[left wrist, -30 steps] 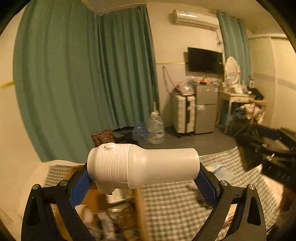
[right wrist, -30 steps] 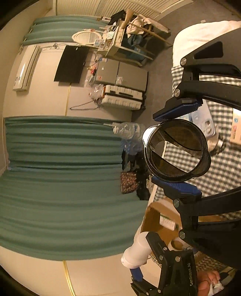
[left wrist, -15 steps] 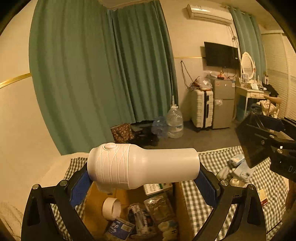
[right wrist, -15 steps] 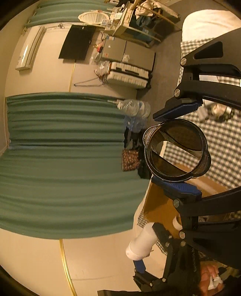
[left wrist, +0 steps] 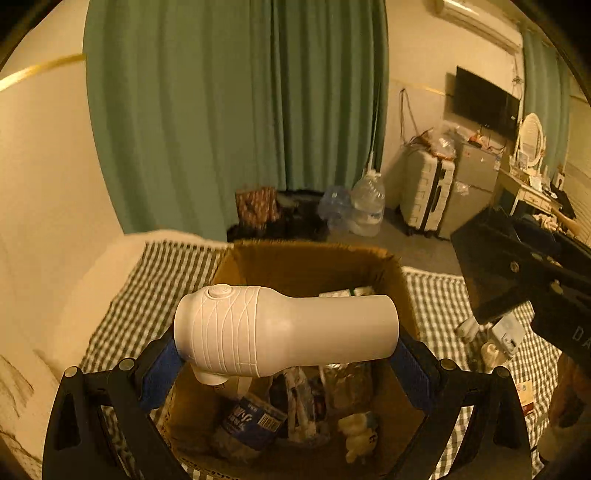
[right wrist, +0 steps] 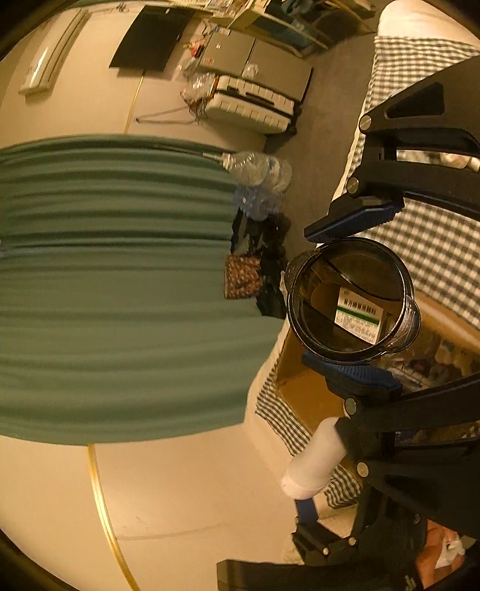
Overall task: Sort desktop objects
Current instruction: 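Carry the lens and white bottle with both tools over the cardboard box, then open both tools to drop the lens and white bottle into the box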
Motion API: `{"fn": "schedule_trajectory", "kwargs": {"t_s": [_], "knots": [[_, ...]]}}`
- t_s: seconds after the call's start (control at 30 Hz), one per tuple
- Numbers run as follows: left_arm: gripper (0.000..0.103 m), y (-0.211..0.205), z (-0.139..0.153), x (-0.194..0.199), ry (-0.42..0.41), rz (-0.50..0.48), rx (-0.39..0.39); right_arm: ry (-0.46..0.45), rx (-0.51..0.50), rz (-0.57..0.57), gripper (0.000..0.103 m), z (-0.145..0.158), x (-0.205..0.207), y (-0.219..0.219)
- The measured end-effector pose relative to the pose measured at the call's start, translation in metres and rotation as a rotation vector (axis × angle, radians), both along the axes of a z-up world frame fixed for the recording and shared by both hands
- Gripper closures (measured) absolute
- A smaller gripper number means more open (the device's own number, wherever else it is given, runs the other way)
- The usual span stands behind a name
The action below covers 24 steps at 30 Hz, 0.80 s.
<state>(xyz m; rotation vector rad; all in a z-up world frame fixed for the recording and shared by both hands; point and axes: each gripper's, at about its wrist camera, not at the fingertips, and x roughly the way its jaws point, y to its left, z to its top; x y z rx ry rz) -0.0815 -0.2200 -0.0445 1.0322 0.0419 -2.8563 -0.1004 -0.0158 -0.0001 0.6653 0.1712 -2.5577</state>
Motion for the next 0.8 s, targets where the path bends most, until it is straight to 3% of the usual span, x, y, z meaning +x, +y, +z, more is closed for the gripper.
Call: {"fn": "schedule_trajectory", "kwargs": {"t_s": [0.47, 0.8], "knots": [[0.003, -0.02, -0.052, -0.024, -0.175, 0.051, 0.017, -0.146, 0.026, 0.108, 0.043, -0.064, -0.039, -0.056], [0.001, -0.021, -0.06, -0.029, -0.217, 0.079, -0.026, -0.223, 0.026, 0.16, 0.04, -0.091, -0.044, -0.06]]}}
